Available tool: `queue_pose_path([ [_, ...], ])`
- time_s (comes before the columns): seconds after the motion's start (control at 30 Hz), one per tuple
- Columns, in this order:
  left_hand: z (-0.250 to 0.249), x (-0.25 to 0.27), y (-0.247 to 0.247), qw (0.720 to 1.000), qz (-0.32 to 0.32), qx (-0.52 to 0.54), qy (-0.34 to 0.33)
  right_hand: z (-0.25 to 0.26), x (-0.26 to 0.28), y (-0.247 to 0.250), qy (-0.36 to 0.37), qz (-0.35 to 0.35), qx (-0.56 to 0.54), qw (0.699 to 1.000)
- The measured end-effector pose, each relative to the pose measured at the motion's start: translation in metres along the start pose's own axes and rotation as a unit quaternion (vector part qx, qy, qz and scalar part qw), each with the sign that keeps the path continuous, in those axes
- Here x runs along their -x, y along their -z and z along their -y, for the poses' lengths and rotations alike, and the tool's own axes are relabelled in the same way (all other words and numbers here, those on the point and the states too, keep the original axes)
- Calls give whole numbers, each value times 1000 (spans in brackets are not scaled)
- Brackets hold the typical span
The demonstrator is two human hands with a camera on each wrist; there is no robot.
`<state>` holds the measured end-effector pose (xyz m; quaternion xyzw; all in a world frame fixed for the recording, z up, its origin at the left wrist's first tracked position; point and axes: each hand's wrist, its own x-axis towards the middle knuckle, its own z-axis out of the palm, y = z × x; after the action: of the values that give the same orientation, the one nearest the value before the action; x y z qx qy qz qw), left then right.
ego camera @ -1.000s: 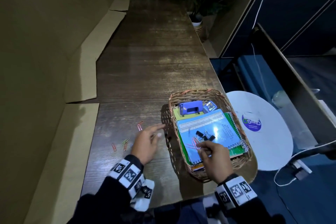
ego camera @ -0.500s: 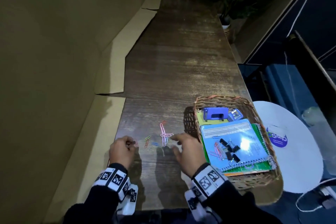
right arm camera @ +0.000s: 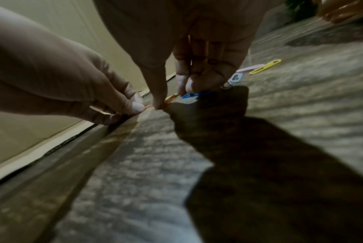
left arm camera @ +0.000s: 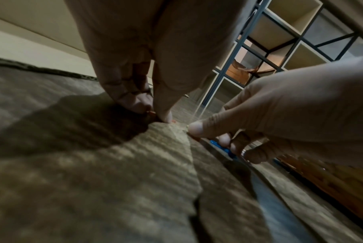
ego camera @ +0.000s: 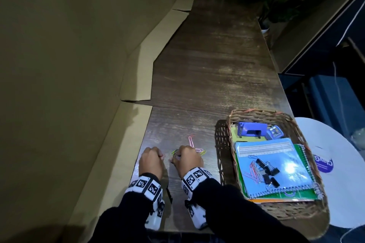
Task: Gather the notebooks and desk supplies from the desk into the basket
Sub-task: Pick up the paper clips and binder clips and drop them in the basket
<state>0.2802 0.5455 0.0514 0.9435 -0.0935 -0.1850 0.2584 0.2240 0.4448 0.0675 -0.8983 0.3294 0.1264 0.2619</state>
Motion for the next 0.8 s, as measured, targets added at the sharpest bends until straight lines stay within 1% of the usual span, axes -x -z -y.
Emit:
queue_pose_path([
  [0.17, 4, 11, 1, 999, 11, -44, -25, 0, 0, 0, -16, 0, 9, 1000],
  [0.3, 1, 23, 7, 998, 35, -55, -22, -5, 5, 3, -11, 7, 6, 1000],
  [0.4, -15, 30, 17, 999, 15, 20, -37, -11, 15, 5, 17, -10, -4, 1000],
  [0.47, -43, 35, 24, 992, 8, 93, -83, -18, 27, 8, 32, -28, -30, 999],
  [0.5, -60, 39, 27, 985, 23, 128, -115, -23, 34, 11, 34, -33, -46, 998],
  [0.57, -96, 50, 29, 966, 84, 174, -172, -38, 50, 15, 41, -48, -87, 994],
  [0.67, -134, 62, 24, 944, 153, 190, -220, -61, 84, 31, 37, -95, -146, 984],
  [0.7, -144, 64, 19, 940, 164, 192, -229, -70, 96, 38, 31, -111, -152, 982],
  [0.8, -162, 65, 3, 936, 168, 180, -253, -95, 129, 57, 24, -156, -193, 968],
])
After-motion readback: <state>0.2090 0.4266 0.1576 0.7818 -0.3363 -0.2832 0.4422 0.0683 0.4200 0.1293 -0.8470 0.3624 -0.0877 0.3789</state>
